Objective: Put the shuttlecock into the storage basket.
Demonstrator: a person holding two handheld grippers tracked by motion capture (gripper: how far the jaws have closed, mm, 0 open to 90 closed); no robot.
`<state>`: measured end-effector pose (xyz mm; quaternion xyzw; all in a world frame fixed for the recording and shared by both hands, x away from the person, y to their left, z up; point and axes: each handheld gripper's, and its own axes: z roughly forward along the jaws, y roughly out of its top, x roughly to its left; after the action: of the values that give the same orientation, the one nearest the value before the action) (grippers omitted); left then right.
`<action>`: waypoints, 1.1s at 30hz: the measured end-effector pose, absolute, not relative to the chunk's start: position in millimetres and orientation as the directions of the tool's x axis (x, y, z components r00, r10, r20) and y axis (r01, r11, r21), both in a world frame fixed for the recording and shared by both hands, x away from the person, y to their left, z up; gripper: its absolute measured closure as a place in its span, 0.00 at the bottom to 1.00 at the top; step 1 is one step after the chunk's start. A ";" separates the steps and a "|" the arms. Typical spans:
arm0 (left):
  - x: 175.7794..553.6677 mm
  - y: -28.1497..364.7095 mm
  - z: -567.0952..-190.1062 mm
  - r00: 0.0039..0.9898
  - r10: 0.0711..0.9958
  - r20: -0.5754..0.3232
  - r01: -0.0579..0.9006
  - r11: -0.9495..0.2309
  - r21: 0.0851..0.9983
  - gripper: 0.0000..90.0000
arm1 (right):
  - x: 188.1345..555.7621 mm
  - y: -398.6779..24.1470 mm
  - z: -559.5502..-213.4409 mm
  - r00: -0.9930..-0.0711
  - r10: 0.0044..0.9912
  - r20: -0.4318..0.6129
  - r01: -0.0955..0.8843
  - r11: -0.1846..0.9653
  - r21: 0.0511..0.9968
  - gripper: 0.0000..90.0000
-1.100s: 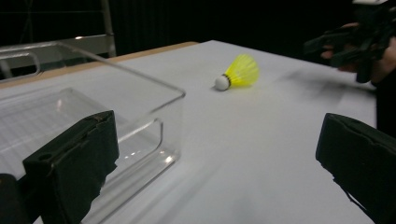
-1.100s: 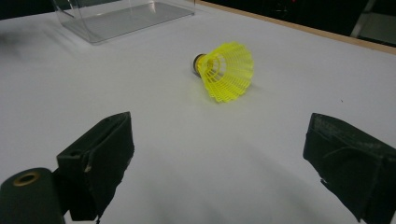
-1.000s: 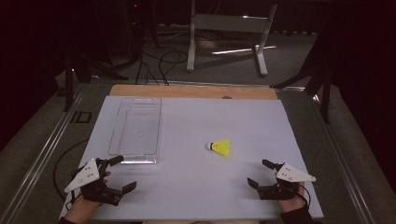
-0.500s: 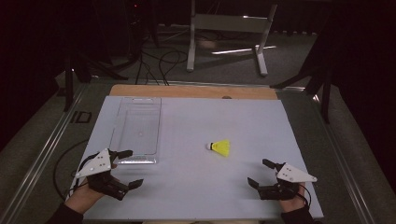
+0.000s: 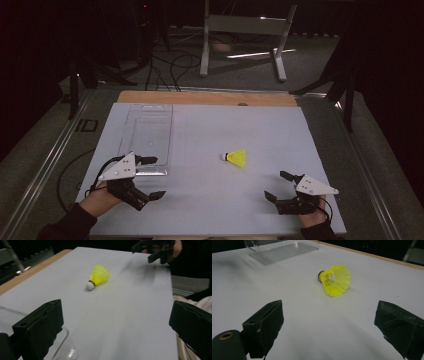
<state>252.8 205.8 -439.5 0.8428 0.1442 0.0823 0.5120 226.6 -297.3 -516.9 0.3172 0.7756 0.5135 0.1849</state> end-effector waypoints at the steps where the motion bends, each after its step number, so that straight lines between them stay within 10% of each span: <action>1: 253.9 203.4 -438.2 0.948 0.319 -0.004 0.152 -0.440 0.885 0.00 | 226.4 -297.1 -516.7 -0.732 0.681 0.037 0.301 0.274 0.914 0.10; 33: 312.9 127.7 -420.1 0.989 0.148 0.010 0.068 -0.510 0.857 0.00 | 227.3 -295.9 -517.7 -0.744 0.667 0.037 0.299 0.283 0.911 0.10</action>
<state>312.9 127.7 -420.1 0.8680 0.0622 0.0412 0.4910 227.3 -295.9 -517.7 0.3094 0.7805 0.5127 0.1795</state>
